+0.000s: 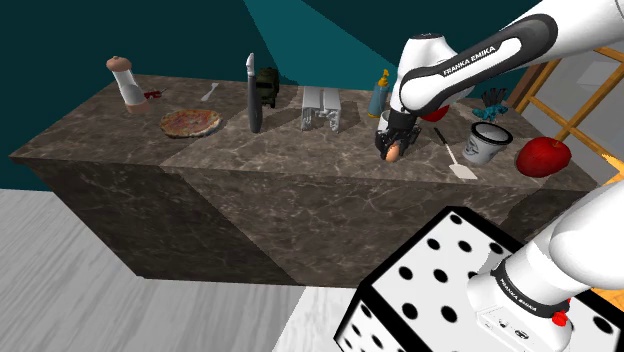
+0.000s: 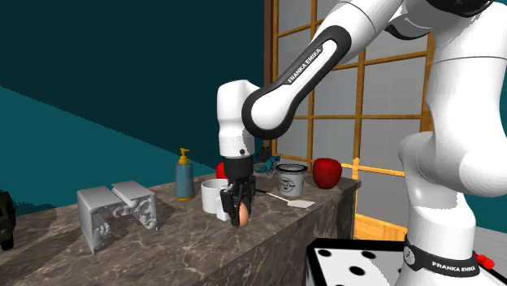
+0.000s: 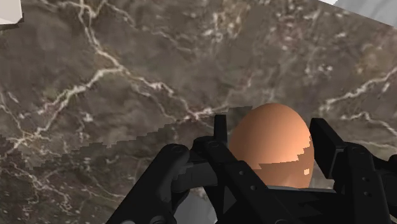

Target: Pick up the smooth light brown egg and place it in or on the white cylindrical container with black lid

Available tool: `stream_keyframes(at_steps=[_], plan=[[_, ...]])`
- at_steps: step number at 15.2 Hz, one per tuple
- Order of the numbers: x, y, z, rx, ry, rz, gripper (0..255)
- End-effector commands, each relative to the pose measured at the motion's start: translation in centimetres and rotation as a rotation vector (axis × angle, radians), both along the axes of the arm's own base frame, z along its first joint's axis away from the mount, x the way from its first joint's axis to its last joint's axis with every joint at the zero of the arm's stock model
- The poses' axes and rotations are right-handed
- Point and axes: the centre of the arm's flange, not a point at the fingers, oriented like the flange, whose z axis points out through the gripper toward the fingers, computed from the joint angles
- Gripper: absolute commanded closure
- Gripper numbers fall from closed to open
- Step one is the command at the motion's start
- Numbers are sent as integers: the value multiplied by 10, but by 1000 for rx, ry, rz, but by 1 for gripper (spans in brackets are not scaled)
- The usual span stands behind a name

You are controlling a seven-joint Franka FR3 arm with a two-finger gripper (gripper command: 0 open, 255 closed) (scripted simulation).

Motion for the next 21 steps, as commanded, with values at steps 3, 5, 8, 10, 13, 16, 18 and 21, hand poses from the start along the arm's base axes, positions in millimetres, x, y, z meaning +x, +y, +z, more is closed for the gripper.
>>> stream_keyframes(at_steps=[3, 5, 8, 10, 13, 16, 18, 21], plan=[[0, 0, 0, 0, 0, 0, 255], [0, 0, 0, 0, 0, 0, 255], [0, 0, 11, 0, 0, 0, 255], [0, 0, 21, 0, 0, 0, 255], [0, 0, 37, 0, 0, 0, 255], [0, 0, 53, 0, 0, 0, 255], [0, 0, 63, 0, 0, 0, 255], [0, 0, 79, 0, 0, 0, 255]])
